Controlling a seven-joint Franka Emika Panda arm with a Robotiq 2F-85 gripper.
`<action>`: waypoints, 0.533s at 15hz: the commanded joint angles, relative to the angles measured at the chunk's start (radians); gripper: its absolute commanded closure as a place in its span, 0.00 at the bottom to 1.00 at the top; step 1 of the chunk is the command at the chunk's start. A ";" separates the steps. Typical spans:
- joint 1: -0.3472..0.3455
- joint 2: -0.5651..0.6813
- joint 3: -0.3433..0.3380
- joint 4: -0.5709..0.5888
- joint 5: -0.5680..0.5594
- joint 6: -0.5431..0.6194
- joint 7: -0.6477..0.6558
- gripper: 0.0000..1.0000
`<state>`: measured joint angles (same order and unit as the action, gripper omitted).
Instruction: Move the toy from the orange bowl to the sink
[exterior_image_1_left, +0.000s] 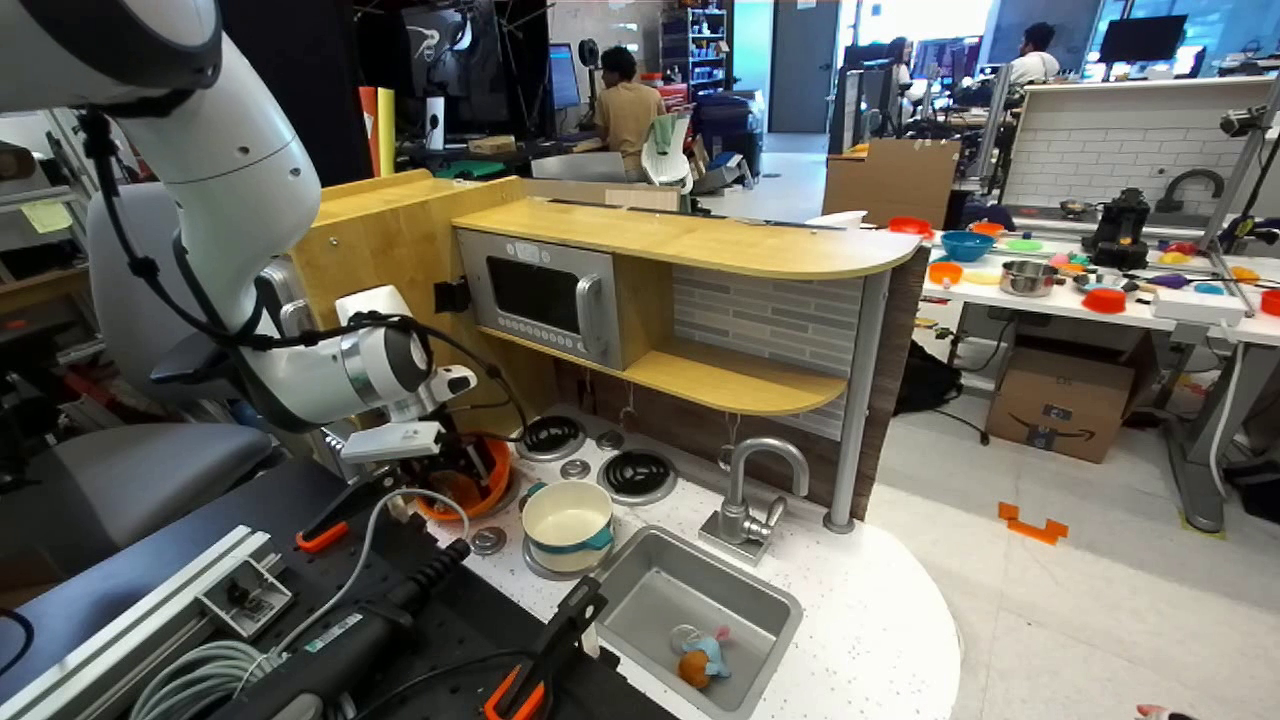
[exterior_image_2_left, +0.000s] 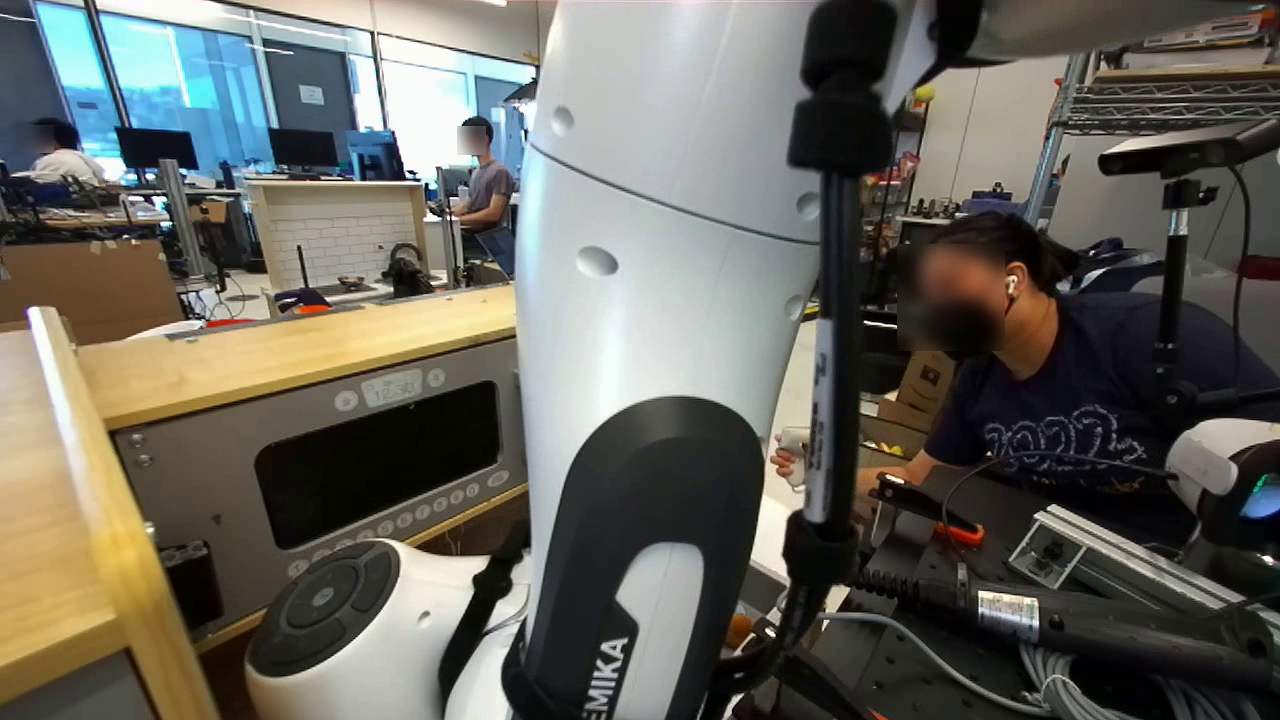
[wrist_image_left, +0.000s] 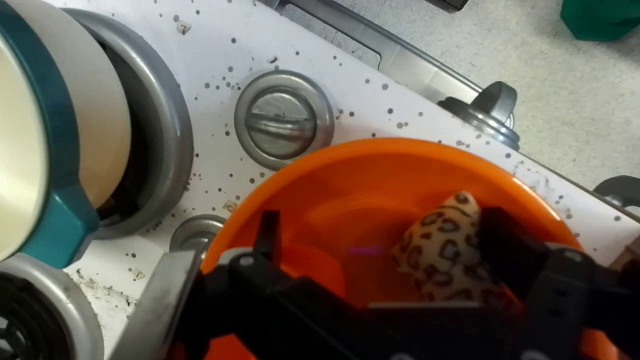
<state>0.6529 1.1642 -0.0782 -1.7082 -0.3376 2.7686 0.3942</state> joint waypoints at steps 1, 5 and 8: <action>-0.008 0.053 -0.004 0.052 0.049 0.008 -0.054 0.26; -0.020 0.056 -0.003 0.047 0.064 0.015 -0.076 0.62; -0.029 0.048 0.002 0.035 0.065 0.025 -0.087 0.87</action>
<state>0.6390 1.1883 -0.0788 -1.6948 -0.3053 2.7689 0.3490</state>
